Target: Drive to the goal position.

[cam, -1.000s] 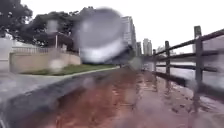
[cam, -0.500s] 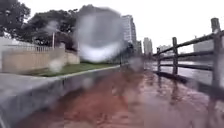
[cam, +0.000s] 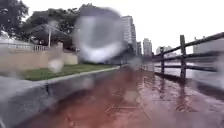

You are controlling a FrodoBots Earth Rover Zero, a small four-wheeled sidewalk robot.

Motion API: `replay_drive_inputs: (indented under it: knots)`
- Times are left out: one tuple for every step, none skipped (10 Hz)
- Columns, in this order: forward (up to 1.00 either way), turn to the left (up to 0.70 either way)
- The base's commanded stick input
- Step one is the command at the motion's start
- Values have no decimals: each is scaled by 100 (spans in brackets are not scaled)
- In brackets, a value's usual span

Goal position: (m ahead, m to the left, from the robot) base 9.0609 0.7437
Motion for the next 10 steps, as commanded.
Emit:
replay_drive_inputs:
  knots:
    - [100,1]
    - [100,1]
    - [100,1]
    - [100,1]
    - [100,1]
    - [100,1]
    - [100,1]
    - [100,1]
    - [100,1]
    - [100,1]
